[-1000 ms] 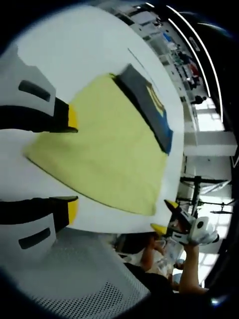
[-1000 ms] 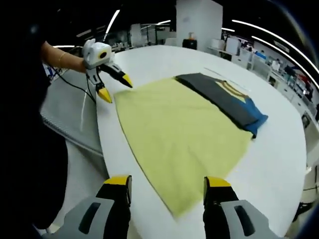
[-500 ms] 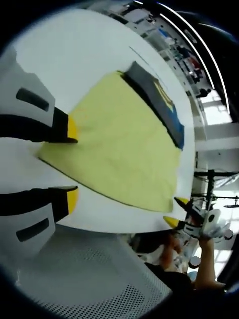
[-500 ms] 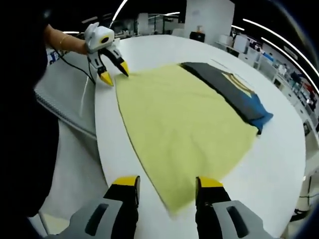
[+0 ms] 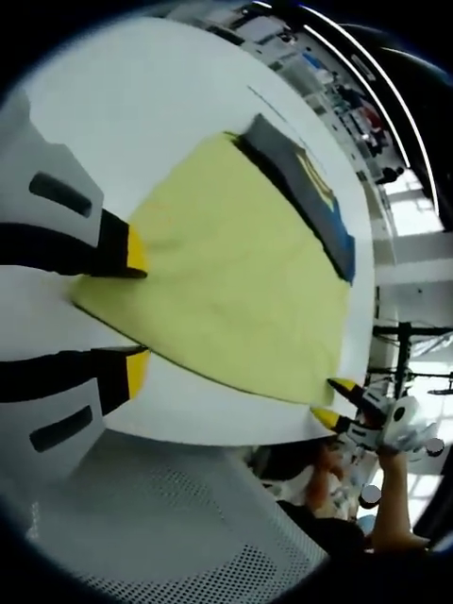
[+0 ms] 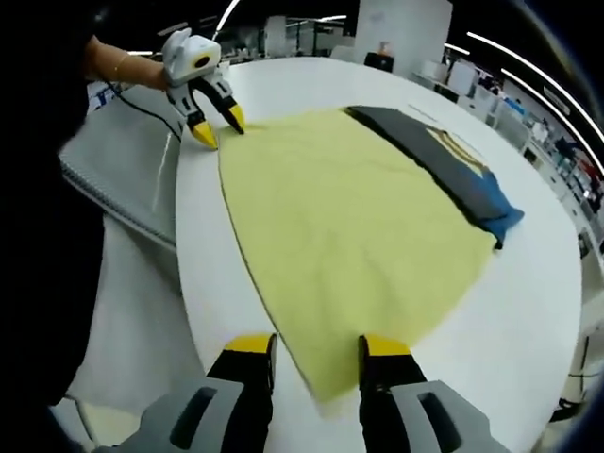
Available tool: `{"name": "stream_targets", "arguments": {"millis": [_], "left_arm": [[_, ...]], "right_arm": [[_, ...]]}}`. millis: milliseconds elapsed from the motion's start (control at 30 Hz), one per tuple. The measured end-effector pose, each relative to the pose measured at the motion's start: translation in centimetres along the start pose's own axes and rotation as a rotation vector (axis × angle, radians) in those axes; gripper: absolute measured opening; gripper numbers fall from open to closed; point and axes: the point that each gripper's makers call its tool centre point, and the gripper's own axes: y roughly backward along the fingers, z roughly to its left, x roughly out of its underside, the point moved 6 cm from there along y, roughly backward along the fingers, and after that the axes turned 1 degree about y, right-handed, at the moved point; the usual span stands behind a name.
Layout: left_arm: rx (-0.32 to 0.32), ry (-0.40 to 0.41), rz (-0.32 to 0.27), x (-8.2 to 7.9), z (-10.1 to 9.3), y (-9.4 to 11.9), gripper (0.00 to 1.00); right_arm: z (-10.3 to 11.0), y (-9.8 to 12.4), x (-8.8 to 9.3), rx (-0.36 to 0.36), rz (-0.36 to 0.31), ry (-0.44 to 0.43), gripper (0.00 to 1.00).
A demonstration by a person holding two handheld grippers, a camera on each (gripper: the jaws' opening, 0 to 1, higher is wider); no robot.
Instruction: Fold the garment on the visible template until the final outline fits inside the template.
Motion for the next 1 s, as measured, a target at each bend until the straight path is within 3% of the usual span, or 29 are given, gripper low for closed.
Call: {"name": "stream_targets", "arguments": {"millis": [300,533,1000], "left_arm": [[-0.041,0.041,0.041,-0.4,0.7,-0.4,0.13],[-0.067,0.125,0.082,-0.6,1.3,-0.5,0.05],[-0.063,0.214,0.146,-1.2,1.2,0.1,0.01]], "right_arm": [[-0.6,-0.1,-0.2,0.011,-0.004,-0.02,0.21],[-1.2,-0.3,-0.5,0.049,0.014,-0.016,0.03],[-1.1,0.4,-1.2,0.032,0.024,-0.036,0.0]]}}
